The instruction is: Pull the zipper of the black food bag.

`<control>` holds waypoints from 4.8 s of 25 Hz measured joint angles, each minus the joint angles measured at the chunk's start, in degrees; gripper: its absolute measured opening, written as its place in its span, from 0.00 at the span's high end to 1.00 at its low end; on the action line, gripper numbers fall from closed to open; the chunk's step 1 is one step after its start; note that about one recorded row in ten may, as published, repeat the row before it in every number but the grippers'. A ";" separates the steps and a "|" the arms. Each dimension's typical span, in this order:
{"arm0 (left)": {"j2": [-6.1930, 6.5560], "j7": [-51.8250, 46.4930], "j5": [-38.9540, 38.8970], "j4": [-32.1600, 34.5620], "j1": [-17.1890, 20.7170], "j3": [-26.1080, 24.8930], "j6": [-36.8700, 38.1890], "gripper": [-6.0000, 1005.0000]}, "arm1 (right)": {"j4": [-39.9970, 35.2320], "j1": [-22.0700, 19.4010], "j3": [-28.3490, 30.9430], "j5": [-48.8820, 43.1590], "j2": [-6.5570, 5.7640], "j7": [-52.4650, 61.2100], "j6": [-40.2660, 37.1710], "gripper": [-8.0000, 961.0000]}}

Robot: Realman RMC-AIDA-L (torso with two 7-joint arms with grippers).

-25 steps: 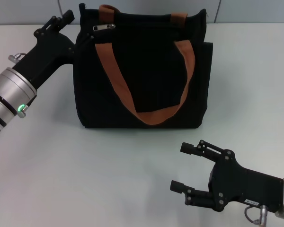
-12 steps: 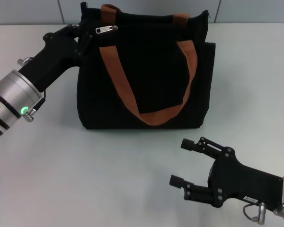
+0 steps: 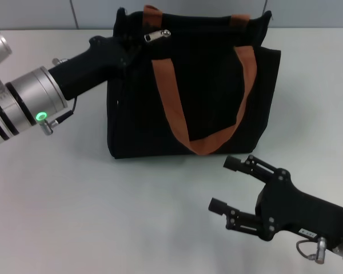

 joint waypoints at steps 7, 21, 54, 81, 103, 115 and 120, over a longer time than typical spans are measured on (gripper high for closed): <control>0.07 -0.26 -3.17 0.22 0.11 -0.17 2.38 0.97 | 0.42 -1.02 5.48 0.00 0.00 2.95 -3.51 0.26; -0.03 -0.03 -4.67 1.18 -0.93 2.25 3.45 0.97 | -9.10 5.75 15.71 0.89 -0.30 37.55 -10.69 0.28; -0.12 0.19 -7.61 -2.05 -7.63 3.58 4.35 0.97 | 0.94 16.34 15.88 10.52 0.17 34.84 5.78 0.63; -0.11 2.55 -7.62 -3.91 -8.86 3.50 3.95 0.97 | 2.42 19.79 14.74 10.25 0.18 35.15 11.66 0.78; -0.11 3.24 -8.85 -3.25 -7.29 2.89 4.50 0.97 | 1.07 15.52 18.29 10.41 -0.13 35.66 12.96 1.00; -0.11 3.24 -9.13 -3.11 -7.19 2.87 4.56 0.97 | -1.79 10.57 22.67 10.40 -0.24 37.50 12.57 1.00; -0.11 3.24 -9.21 -3.11 -7.06 2.88 4.27 0.97 | -2.01 8.66 24.28 10.41 -0.19 32.77 9.65 1.00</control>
